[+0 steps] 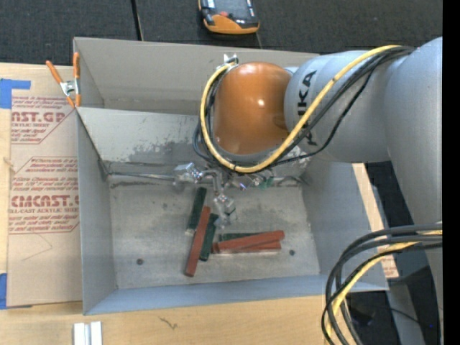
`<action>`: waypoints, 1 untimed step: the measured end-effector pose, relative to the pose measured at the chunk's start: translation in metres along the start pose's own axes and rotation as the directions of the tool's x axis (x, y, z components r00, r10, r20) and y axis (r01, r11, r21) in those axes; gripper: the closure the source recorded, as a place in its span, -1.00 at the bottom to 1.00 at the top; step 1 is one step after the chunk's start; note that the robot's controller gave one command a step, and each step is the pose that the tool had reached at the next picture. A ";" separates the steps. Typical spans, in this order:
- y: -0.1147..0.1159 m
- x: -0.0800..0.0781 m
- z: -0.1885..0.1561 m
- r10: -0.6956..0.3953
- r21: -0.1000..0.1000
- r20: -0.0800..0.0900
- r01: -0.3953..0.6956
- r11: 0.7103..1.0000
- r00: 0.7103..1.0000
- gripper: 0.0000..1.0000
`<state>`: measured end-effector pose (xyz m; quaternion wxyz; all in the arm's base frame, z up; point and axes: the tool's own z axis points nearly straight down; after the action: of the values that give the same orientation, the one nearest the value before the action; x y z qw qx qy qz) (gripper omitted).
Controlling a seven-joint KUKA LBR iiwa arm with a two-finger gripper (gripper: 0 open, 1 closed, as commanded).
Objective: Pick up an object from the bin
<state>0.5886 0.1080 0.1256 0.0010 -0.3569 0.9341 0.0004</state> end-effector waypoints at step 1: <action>0.011 0.008 0.047 -0.126 0.001 0.001 0.126 0.992 0.992 -1.00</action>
Offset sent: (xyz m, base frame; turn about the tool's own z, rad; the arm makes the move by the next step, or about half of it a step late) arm 0.0036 0.0053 -0.0556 -0.3432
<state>0.5753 0.1104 0.0790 0.0017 -0.4151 0.9098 0.0001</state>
